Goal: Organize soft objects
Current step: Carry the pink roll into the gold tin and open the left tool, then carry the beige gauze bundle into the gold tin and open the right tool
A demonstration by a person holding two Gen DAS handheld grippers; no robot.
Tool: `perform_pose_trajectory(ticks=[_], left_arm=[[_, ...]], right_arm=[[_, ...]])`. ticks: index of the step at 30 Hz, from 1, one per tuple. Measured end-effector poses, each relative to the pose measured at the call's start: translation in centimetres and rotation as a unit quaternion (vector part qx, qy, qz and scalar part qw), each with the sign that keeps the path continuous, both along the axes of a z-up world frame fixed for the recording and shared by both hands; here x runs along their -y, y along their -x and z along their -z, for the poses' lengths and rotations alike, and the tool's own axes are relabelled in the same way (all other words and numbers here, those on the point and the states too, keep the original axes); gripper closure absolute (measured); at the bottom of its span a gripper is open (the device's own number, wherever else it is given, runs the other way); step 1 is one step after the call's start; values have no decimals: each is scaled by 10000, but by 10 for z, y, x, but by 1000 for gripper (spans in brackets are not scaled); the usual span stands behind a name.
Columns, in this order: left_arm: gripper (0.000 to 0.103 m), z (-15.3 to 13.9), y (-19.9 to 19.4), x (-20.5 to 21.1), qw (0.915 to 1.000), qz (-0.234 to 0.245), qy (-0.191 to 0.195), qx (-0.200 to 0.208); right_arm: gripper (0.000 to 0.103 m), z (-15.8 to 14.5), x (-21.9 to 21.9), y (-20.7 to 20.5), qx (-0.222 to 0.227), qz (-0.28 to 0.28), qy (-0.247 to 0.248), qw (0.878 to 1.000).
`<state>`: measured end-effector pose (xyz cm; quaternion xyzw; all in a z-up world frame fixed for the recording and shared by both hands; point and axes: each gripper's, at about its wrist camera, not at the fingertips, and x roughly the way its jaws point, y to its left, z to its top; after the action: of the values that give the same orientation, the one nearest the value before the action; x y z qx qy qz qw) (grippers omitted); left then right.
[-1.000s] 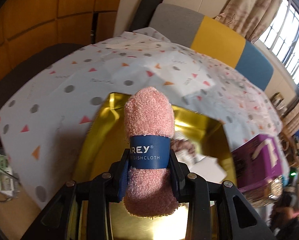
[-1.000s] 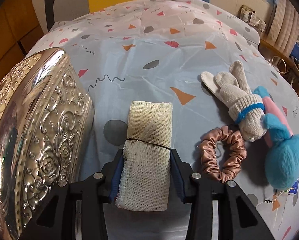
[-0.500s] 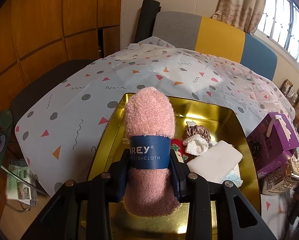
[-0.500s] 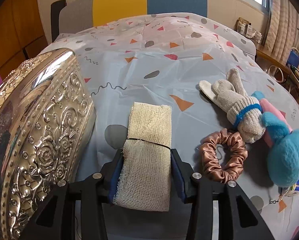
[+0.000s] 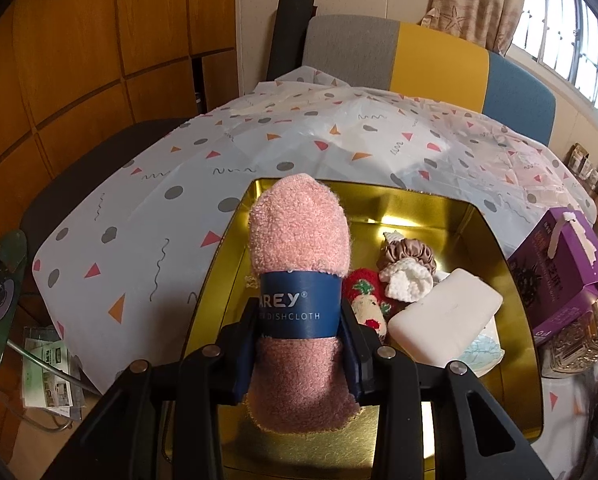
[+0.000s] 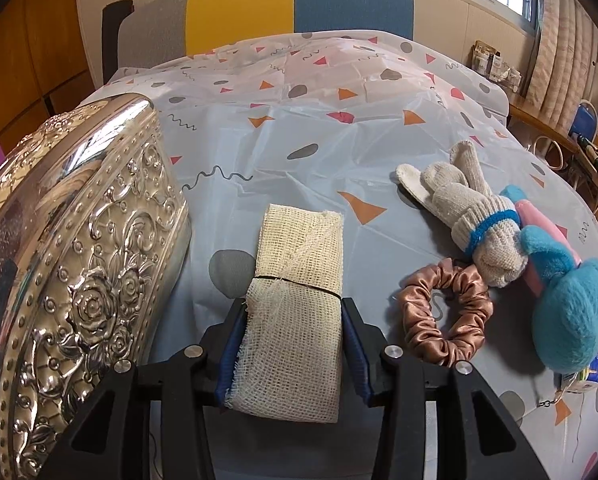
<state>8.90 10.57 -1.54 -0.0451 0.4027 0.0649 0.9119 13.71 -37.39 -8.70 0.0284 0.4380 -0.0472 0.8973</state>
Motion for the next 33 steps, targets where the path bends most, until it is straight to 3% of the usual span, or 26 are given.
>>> perform_pose_trajectory(ticks=[5, 8, 9, 11, 12, 13, 15, 27, 33], left_arm=[[64, 9, -16, -3, 9992, 133, 232, -304], [64, 12, -31, -15, 9947, 113, 874, -521], [64, 11, -36, -18, 9942, 71, 925, -539], [64, 4, -42, -19, 9967, 75, 704, -407], [59, 1, -46, -20, 9970, 73, 678, -371], [44, -1, -48, -21, 9971, 74, 673, -357], [35, -5, -47, -23, 9983, -1, 519, -265], [35, -7, 14, 19, 9983, 428, 390, 22], [35, -11, 20, 49, 9964, 752, 397, 16]], right_arm=[[58, 0, -1, 0, 1, -3, 27, 10000], [58, 0, 0, 0, 2, -3, 27, 10000], [58, 0, 0, 0, 2, -3, 29, 10000], [58, 0, 0, 0, 2, -3, 28, 10000], [58, 0, 0, 0, 2, -3, 29, 10000], [58, 0, 0, 0, 0, -3, 31, 10000], [58, 0, 0, 0, -2, -4, 27, 10000], [58, -1, -1, 0, -5, -3, 71, 10000], [58, -2, -5, 1, -21, 44, 250, 9997]])
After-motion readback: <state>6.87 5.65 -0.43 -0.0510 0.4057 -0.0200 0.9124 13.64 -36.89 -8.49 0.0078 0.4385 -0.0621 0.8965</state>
